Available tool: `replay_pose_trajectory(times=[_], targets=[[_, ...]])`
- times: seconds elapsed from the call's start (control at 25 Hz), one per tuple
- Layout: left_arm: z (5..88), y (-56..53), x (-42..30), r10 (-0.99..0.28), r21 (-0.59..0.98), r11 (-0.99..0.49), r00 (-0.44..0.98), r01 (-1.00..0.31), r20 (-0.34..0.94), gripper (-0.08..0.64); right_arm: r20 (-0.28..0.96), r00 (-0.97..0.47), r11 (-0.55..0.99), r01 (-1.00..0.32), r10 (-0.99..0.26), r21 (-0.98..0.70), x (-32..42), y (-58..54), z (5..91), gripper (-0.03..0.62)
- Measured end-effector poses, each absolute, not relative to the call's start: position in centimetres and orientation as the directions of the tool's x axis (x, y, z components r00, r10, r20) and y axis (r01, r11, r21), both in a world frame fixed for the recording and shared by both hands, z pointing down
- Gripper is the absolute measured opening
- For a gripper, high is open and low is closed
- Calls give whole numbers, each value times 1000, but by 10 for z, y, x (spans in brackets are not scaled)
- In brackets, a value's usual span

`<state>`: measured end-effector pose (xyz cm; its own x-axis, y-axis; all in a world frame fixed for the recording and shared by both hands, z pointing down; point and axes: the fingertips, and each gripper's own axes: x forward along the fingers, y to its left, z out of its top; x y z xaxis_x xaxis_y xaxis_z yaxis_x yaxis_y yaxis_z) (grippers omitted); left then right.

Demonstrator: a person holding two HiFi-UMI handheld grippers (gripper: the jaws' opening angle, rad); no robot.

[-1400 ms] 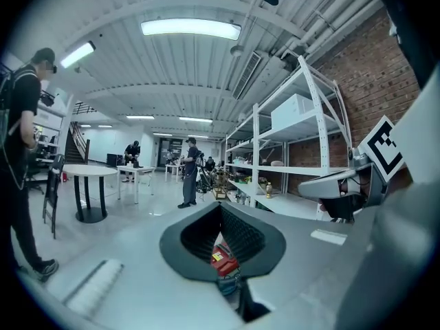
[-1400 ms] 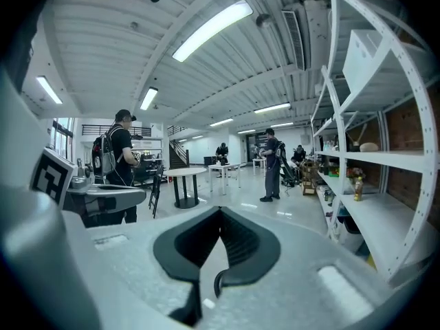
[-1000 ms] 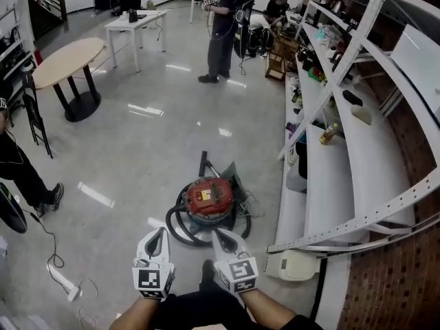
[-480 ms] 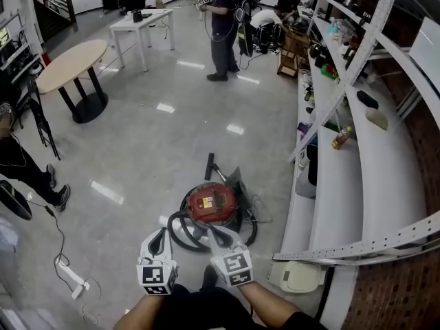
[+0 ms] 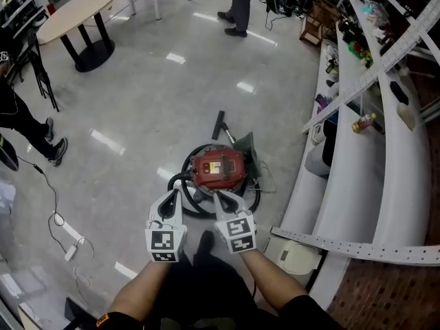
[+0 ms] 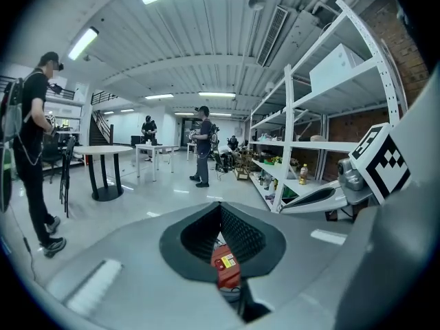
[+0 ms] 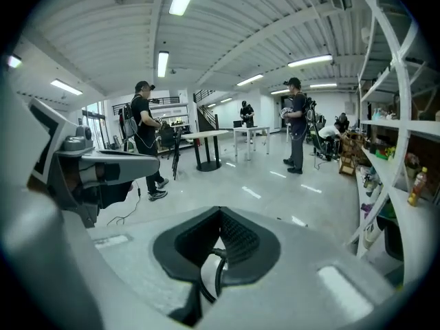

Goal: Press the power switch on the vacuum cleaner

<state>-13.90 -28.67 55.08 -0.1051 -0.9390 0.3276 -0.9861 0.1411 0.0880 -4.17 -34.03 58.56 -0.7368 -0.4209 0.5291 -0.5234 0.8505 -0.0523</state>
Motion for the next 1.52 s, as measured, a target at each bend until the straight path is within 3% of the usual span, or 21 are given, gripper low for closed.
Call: replay_pose_trajectory(times=[0.92, 1.52], targets=[[784, -393, -180, -834, 139, -6, 82, -990, 546, 17, 786, -520, 765, -637, -335, -95, -109, -435, 830, -8], [869, -411, -185, -765, 177, -56, 156, -983, 624, 15, 886, -389, 752, -655, -254, -72, -116, -453, 926, -8]])
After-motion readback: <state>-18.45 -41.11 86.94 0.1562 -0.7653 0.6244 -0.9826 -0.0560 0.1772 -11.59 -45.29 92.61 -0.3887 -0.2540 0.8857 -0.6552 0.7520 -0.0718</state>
